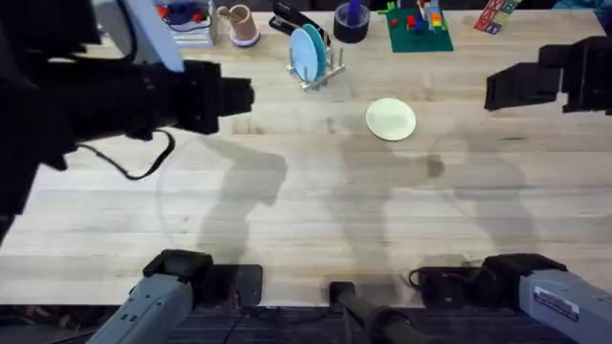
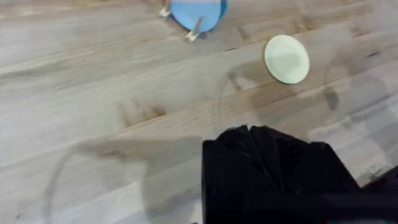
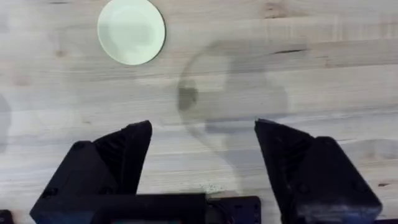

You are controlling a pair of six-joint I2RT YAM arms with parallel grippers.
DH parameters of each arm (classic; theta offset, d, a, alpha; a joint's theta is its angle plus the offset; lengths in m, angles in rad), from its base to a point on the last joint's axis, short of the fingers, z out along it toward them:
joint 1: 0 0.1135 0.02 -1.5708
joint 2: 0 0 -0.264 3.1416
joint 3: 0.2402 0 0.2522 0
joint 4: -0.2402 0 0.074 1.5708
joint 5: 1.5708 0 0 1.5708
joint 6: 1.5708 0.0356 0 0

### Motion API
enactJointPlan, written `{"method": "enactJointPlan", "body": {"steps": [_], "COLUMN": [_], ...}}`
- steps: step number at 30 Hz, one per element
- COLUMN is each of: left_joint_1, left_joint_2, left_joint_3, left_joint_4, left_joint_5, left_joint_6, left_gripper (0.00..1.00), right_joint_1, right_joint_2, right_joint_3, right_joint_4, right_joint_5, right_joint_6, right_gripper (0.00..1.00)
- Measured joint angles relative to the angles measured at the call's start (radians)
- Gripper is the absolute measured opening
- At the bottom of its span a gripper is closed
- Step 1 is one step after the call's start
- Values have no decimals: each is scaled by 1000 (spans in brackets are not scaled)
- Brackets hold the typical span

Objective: Pick up the plates from the table one by one and place each into a slot on the dish rack.

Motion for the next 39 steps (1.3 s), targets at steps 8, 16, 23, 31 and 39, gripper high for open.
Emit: {"method": "enactJointPlan", "body": {"steps": [8, 16, 23, 31, 39], "left_joint_1": [-146, -340, -446, -475, -467], "left_joint_2": [53, 142, 262, 404, 548], "left_joint_3": [0, 0, 0, 0, 0], "left_joint_4": [144, 332, 532, 647, 737], "left_joint_5": [15, 19, 21, 73, 145], "left_joint_6": [-125, -313, -443, -527, -610], "left_gripper": [39, 39, 40, 42, 43], "right_joint_1": [0, 0, 0, 0, 0], "right_joint_2": [0, 0, 0, 0, 0], "right_joint_3": [0, 0, 0, 0, 0], "right_joint_4": [0, 0, 0, -1, -6], "right_joint_5": [0, 0, 0, 0, 0], "right_joint_6": [0, 0, 0, 0, 0], "right_gripper": [995, 994, 995, 995, 993]}}
